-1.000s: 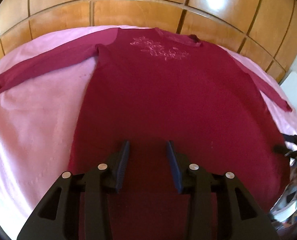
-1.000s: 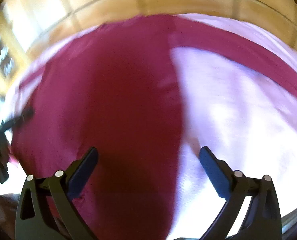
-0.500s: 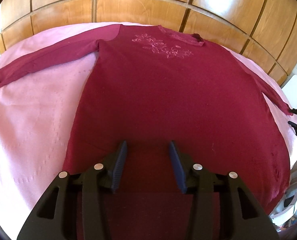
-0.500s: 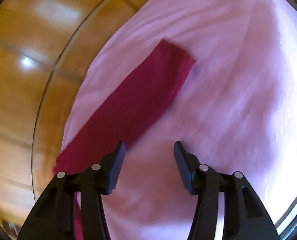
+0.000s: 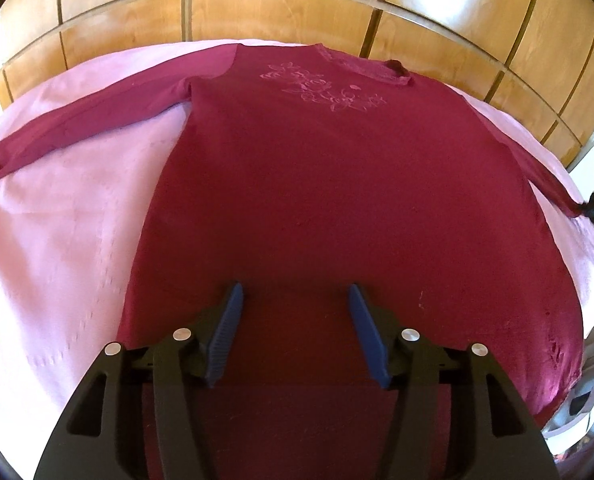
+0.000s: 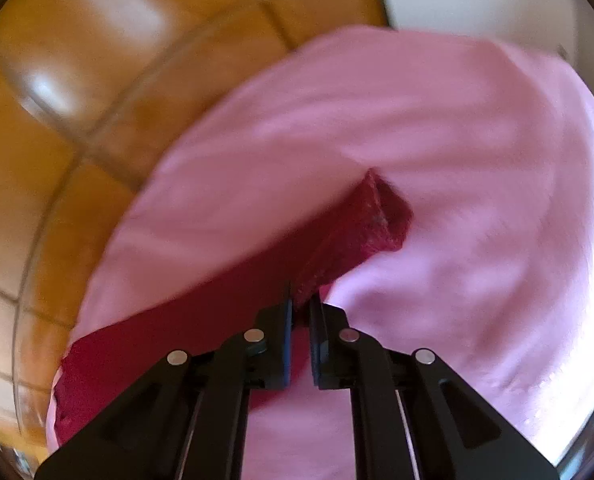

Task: Fold small clothes
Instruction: 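Grasp the sleeve with the right tool and fold it across the body, then grasp the sweater side edge with the left tool and lift it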

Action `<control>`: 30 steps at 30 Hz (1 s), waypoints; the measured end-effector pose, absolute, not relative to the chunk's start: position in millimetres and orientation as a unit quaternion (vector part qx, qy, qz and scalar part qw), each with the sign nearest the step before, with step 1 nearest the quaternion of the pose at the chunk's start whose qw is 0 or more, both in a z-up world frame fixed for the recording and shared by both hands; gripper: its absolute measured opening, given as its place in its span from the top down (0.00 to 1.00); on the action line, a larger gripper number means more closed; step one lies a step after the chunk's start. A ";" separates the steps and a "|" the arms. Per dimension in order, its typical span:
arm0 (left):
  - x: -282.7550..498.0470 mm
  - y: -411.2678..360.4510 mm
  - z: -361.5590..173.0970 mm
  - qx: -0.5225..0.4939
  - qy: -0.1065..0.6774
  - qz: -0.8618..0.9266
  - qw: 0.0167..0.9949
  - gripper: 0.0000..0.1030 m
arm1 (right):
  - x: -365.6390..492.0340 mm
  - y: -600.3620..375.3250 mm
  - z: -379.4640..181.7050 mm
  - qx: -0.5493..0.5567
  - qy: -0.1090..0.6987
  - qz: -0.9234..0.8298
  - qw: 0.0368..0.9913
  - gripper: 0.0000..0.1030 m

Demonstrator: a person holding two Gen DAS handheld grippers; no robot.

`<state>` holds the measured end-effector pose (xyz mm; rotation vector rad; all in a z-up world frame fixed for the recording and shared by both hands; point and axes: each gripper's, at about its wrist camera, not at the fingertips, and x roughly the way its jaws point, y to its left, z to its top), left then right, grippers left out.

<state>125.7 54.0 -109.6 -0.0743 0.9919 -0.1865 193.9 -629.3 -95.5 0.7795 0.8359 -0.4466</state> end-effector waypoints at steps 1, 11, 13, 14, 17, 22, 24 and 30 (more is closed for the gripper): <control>126.2 54.9 -108.9 -0.040 0.476 -0.090 0.874 0.47 | 199.1 -620.5 -83.9 0.359 0.386 -0.195 0.827 0.94; 125.5 63.3 -99.0 -0.082 0.472 -0.117 0.870 0.47 | 294.9 -455.3 5.1 0.296 0.357 0.011 0.886 0.94; 125.7 65.6 -94.0 -0.092 0.465 -0.125 0.872 0.47 | 311.3 -401.5 14.1 0.272 0.362 0.063 0.889 0.94; 126.1 67.0 -91.5 -0.097 0.461 -0.128 0.873 0.47 | 316.8 -377.8 15.9 0.264 0.367 0.085 0.888 0.94; 129.0 72.3 -83.2 -0.114 0.450 -0.140 0.874 0.47 | 328.6 -298.9 15.7 0.235 0.384 0.156 0.879 0.94; 148.7 83.1 -73.2 -0.159 0.440 -0.149 0.871 0.47 | 343.5 -183.6 -8.6 0.179 0.433 0.242 0.850 0.94; 158.9 85.7 -68.9 -0.174 0.434 -0.149 0.872 0.47 | 337.8 -155.9 -17.7 0.154 0.445 0.266 0.841 0.90; 193.4 84.7 -60.7 -0.192 0.426 -0.158 0.870 0.47 | 315.9 -180.5 -16.0 0.168 0.427 0.273 0.845 0.53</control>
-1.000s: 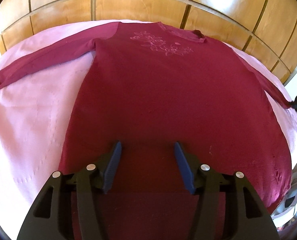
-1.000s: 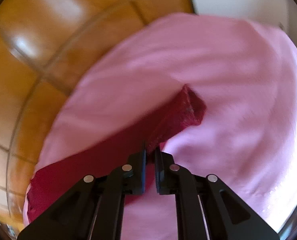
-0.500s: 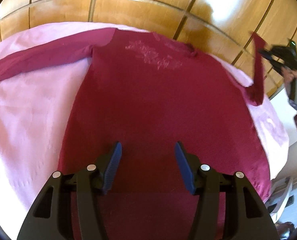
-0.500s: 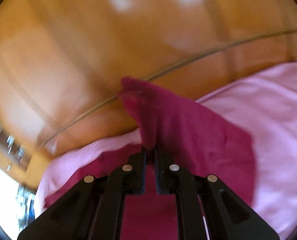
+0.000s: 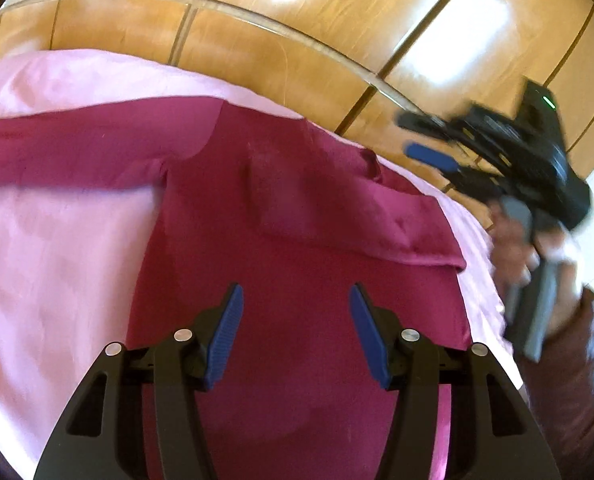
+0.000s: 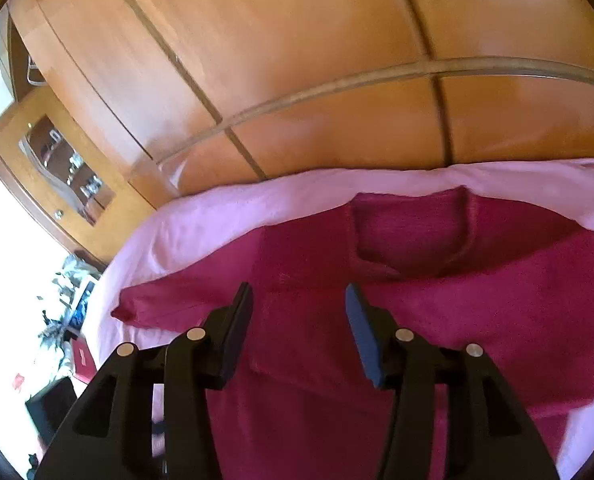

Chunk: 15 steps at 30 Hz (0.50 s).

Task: Fold small clothes
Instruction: 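Grasp the sweater side edge with the left tool and lift it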

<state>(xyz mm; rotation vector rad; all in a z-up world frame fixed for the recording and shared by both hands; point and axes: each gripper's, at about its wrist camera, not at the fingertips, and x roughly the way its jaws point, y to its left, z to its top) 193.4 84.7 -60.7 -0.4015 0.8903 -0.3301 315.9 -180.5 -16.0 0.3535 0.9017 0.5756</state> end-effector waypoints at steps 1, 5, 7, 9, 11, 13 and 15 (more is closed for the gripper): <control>200.7 83.7 -60.1 -0.195 0.425 -0.158 0.870 0.47 | 305.3 -193.8 -15.1 0.172 0.423 0.267 0.849 0.52; 227.1 83.0 -62.1 -0.207 0.424 -0.153 0.868 0.47 | 274.7 -243.1 -28.8 0.175 0.426 0.234 0.856 0.42; 244.4 80.9 -65.2 -0.211 0.430 -0.150 0.865 0.47 | 245.7 -264.4 -40.2 0.153 0.436 0.219 0.860 0.38; 258.2 76.7 -68.4 -0.206 0.436 -0.145 0.864 0.47 | 224.2 -283.1 -55.3 0.138 0.452 0.196 0.859 0.34; 277.9 71.2 -75.1 -0.200 0.450 -0.138 0.860 0.47 | 212.1 -301.3 -64.9 0.130 0.466 0.166 0.859 0.34; 294.3 65.3 -85.7 -0.195 0.464 -0.128 0.854 0.50 | 203.9 -320.8 -77.0 0.151 0.474 0.141 0.856 0.34; 306.8 58.2 -94.8 -0.195 0.485 -0.134 0.842 0.75 | 201.7 -339.5 -87.7 0.181 0.478 0.113 0.852 0.34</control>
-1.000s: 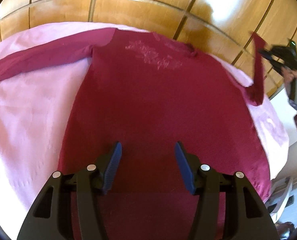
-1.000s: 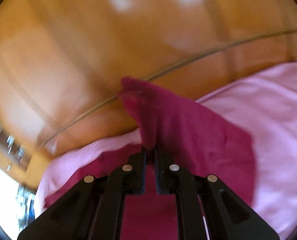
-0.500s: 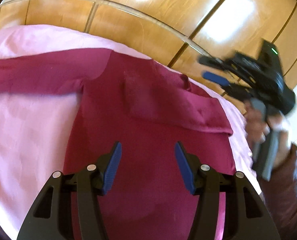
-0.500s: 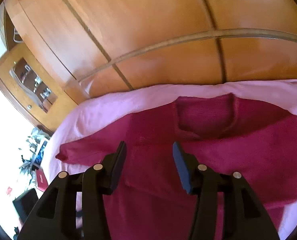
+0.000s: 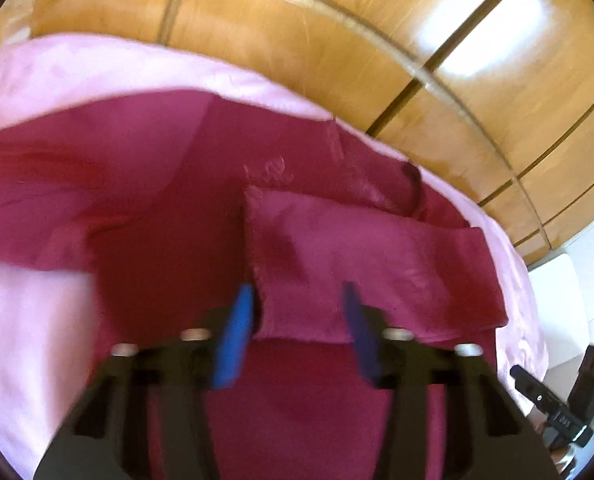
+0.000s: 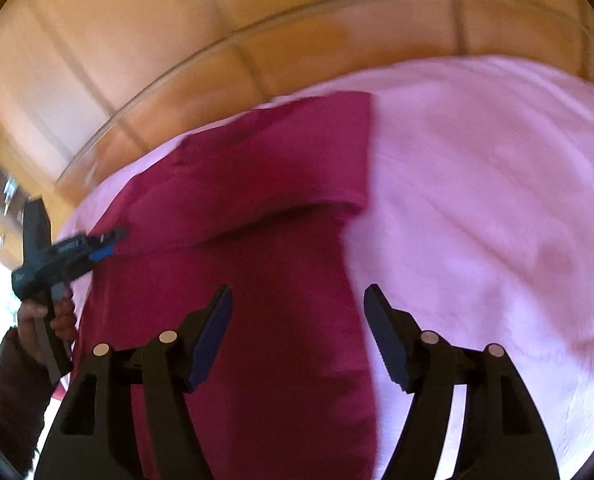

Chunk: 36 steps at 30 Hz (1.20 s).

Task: Fold small clothes
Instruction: 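Grasp the sweater side edge with the left tool and lift it, then fold the held side edge inward over the body with the left tool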

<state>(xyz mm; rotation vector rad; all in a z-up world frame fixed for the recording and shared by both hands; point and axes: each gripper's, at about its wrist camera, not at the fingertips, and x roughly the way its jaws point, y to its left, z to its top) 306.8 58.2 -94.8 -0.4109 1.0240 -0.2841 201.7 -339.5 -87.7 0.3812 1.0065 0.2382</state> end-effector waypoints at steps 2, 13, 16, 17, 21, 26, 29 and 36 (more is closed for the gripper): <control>312.8 48.9 -95.4 -0.175 0.486 -0.133 0.846 0.98 | 202.8 -349.7 -94.0 0.199 0.481 0.096 0.848 0.34; 314.6 78.7 23.0 -0.220 0.343 -0.173 0.897 0.98 | 263.2 -349.3 -111.2 0.186 0.474 0.017 0.861 0.34; 314.1 80.2 21.8 -0.187 0.342 -0.142 0.910 0.98 | 272.4 -354.1 -110.0 0.199 0.459 -0.017 0.866 0.34; 316.1 82.8 14.7 -0.185 0.352 -0.133 0.908 0.98 | 273.6 -355.7 -111.5 0.203 0.461 -0.022 0.864 0.34; 329.9 83.1 -32.5 -0.130 0.410 -0.076 0.900 0.98 | 263.6 -345.4 -116.1 0.149 0.497 0.015 0.854 0.34; 334.2 84.4 -81.8 -0.119 0.459 -0.060 0.878 0.98 | 248.0 -337.0 -80.7 0.123 0.473 0.075 0.869 0.34; 331.9 78.8 -85.7 -0.117 0.456 -0.059 0.880 0.98 | 264.0 -322.0 -59.9 0.120 0.440 0.101 0.884 0.34; 332.0 71.2 -94.5 -0.048 0.458 -0.024 0.887 0.98 | 329.4 -289.2 -114.2 0.097 0.499 0.059 0.859 0.34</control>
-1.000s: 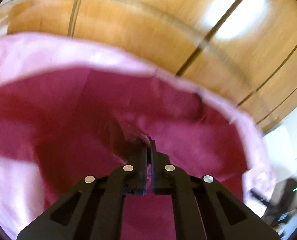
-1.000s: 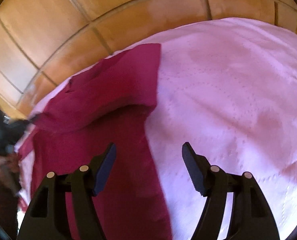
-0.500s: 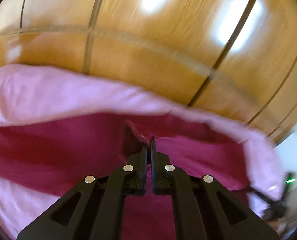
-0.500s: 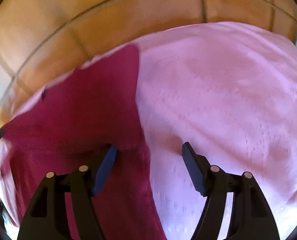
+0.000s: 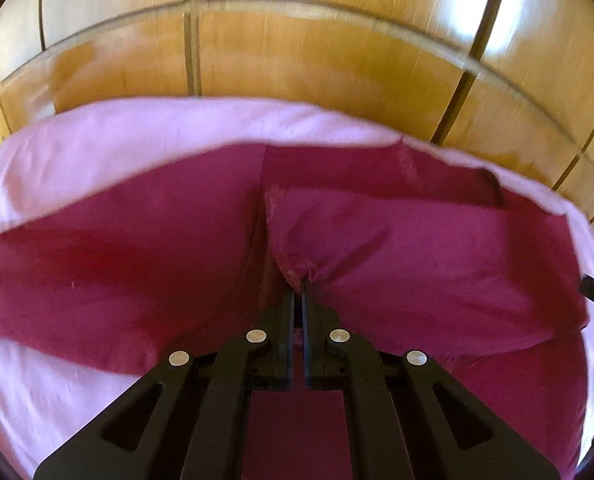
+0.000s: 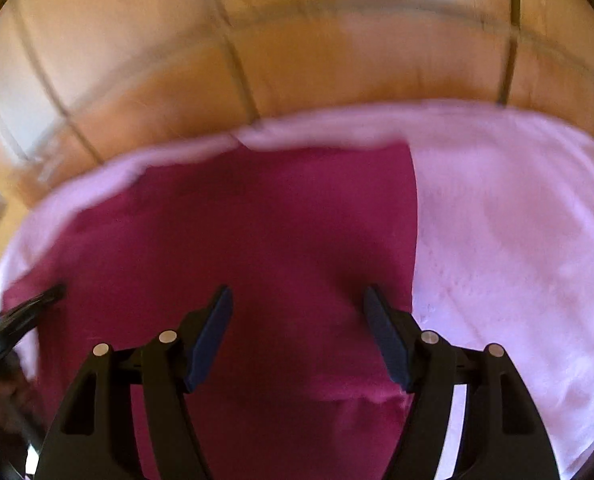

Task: Fold small clothes
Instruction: 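Fold the held side edge inward over the body with the left tool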

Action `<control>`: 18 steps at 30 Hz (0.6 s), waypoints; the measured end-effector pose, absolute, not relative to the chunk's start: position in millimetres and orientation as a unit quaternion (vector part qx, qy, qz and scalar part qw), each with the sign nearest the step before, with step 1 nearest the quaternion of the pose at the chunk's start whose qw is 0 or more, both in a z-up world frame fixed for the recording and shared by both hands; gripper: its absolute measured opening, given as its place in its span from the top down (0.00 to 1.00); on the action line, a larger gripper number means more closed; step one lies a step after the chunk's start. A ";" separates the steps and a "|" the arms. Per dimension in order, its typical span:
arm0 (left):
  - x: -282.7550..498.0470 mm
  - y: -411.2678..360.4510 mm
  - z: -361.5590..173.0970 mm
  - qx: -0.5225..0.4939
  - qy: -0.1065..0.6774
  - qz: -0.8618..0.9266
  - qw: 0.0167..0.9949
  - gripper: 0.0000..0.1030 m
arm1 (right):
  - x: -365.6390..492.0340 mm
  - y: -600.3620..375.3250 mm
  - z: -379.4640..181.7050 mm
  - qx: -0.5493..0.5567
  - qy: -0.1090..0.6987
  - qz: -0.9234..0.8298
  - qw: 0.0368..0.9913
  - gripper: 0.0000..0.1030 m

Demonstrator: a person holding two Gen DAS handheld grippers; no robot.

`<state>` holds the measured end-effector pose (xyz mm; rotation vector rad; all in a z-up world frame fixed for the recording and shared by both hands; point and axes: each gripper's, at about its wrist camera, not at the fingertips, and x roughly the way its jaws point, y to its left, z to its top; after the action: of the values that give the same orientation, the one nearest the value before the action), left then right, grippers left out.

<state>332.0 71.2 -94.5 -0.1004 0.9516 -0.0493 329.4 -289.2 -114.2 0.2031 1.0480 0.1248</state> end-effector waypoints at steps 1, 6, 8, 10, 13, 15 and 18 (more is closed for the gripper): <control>329.9 69.7 -100.0 -0.032 0.462 -0.020 0.886 0.98 | 331.1 -288.7 -126.3 0.093 0.503 0.054 0.857 0.32; 318.7 79.5 -90.8 -0.056 0.451 -0.007 0.891 0.96 | 309.0 -270.6 -128.4 0.031 0.439 0.029 0.897 0.28; 311.4 90.0 -73.7 -0.106 0.417 -0.019 0.903 0.96 | 309.2 -272.5 -129.5 0.033 0.439 0.029 0.898 0.25; 309.8 88.8 -59.4 -0.122 0.392 -0.040 0.911 0.96 | 309.4 -271.4 -128.6 0.030 0.436 0.027 0.899 0.25; 320.6 68.7 -55.1 -0.096 0.392 -0.065 0.913 0.96 | 306.5 -274.1 -128.7 0.027 0.434 0.025 0.900 0.24; 334.9 57.8 -63.7 -0.087 0.409 -0.068 0.906 0.96 | 305.3 -272.3 -128.5 0.024 0.433 0.023 0.901 0.24; 361.2 53.5 -96.4 -0.072 0.459 -0.033 0.885 0.96 | 309.0 -268.7 -131.0 0.021 0.432 0.021 0.901 0.23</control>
<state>361.2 53.5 -96.4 -0.1496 0.9549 -0.0697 309.0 -268.7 -131.0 0.0436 0.8947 0.0442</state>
